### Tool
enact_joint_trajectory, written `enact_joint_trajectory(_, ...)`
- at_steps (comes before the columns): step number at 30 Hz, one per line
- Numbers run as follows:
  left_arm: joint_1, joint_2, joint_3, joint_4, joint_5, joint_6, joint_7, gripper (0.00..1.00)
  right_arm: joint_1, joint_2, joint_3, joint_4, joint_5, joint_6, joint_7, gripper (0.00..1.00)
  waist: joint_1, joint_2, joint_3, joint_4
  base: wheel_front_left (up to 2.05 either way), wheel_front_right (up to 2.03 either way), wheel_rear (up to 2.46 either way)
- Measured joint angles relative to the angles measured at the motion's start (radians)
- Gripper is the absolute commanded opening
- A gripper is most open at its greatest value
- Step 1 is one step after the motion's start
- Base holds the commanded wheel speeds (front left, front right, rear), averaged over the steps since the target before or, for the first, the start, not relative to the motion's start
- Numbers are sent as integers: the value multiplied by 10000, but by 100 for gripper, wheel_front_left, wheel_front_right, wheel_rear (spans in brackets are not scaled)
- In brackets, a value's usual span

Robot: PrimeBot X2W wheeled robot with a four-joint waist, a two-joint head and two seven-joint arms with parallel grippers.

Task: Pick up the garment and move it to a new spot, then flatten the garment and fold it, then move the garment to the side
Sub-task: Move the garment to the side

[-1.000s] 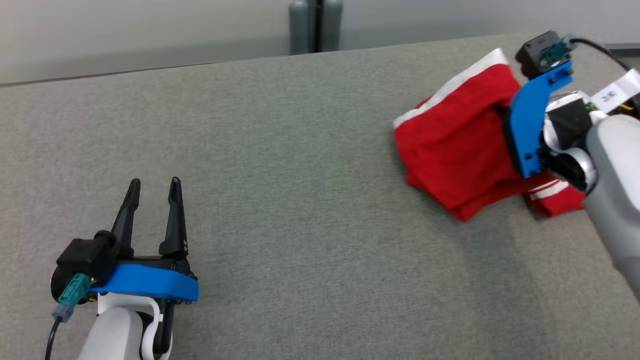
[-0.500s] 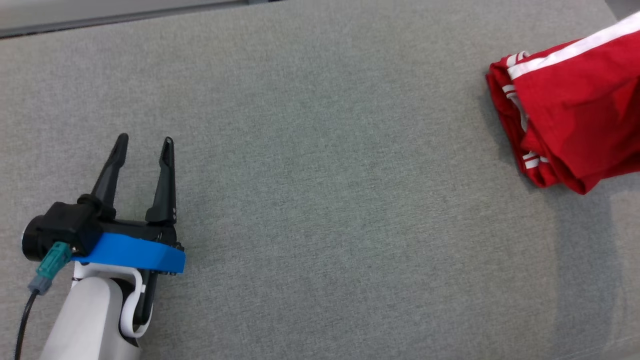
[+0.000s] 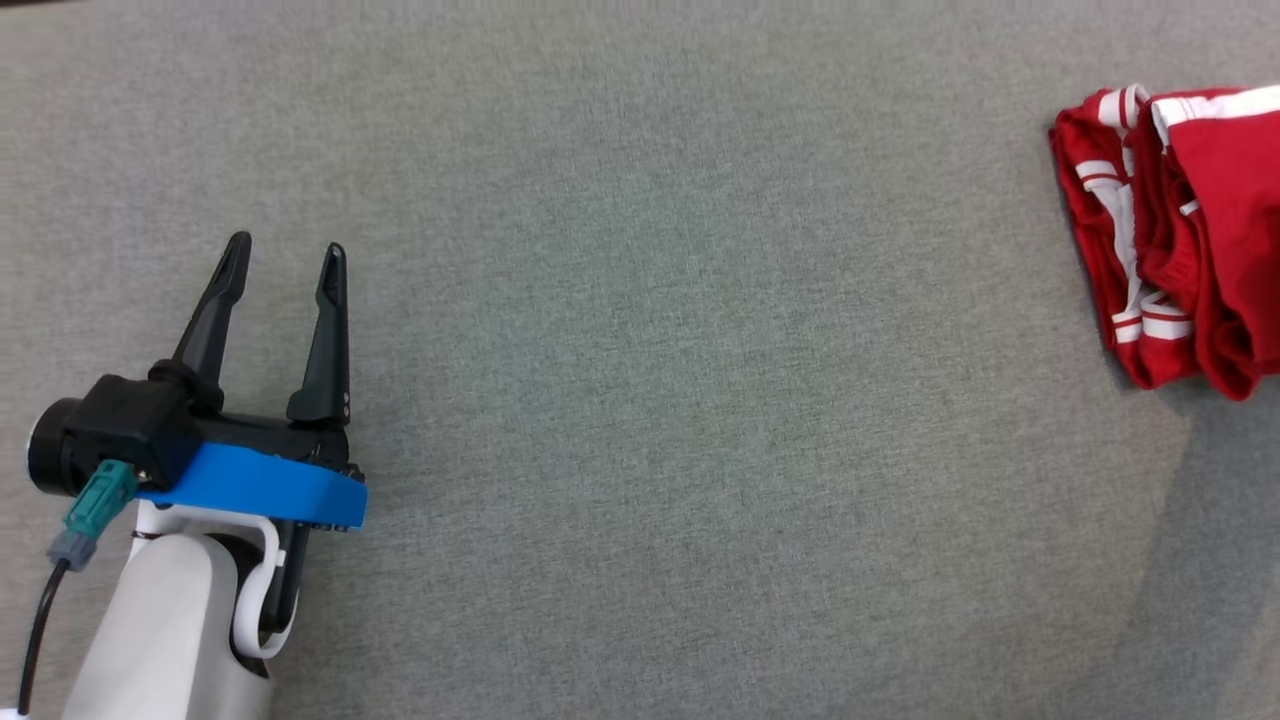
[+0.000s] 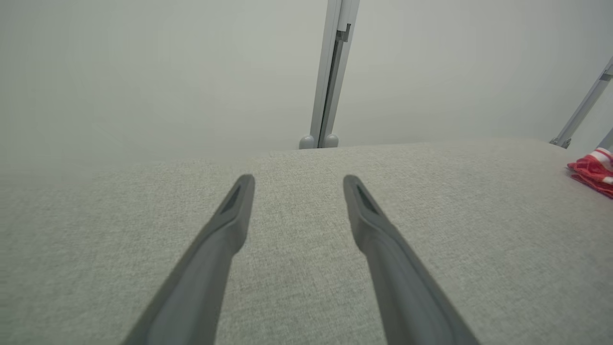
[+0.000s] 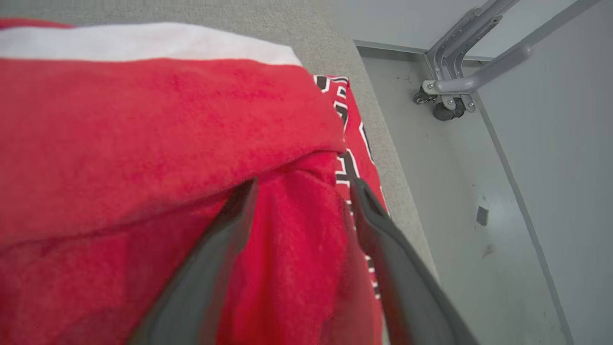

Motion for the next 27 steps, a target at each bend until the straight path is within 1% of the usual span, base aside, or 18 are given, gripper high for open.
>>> enact_joint_trajectory(4, 136, -163, -6, 253, -155, 17, -201, 100, 9, 481, -675, 343, -272, 0, -698, 100, 0, 0, -526, 91, 0, 0, 0)
enact_joint_trajectory(8, 475, -384, 31, 637, -360, 44, -481, 100, 288, 1049, -775, -75, -222, 0, -1613, 100, 0, 0, -1277, 201, 0, 0, 0)
enact_joint_trajectory(12, 933, -593, 196, 959, -562, 77, -677, 100, 1203, 1630, -408, -1162, 249, 0, -2378, 100, -1, 0, -2056, 275, 0, 0, 0)
enact_joint_trajectory(13, 1164, -606, 263, 1087, -606, 115, -750, 100, 1807, 1843, -194, -1854, 506, 0, -2663, 100, -1, 0, -2382, 277, 0, 0, 0)
enact_joint_trajectory(18, 1806, -759, 508, 1287, -690, 194, -844, 100, 3631, 2337, 257, -3724, 1035, 0, -2993, 100, -3, 0, -3199, 424, 0, 0, 0)
enact_joint_trajectory(23, 2349, -895, 723, 1381, -688, 251, -880, 100, 5325, 2932, 56, -5363, 1225, -2, -3404, 100, -3, 0, -3779, 640, 0, 0, 0)
enact_joint_trajectory(27, 2714, -995, 913, 1432, -658, 221, -884, 100, 6369, 3511, -276, -6155, 851, -2, -3616, 100, -4, 0, -4088, 826, 0, 0, 0)
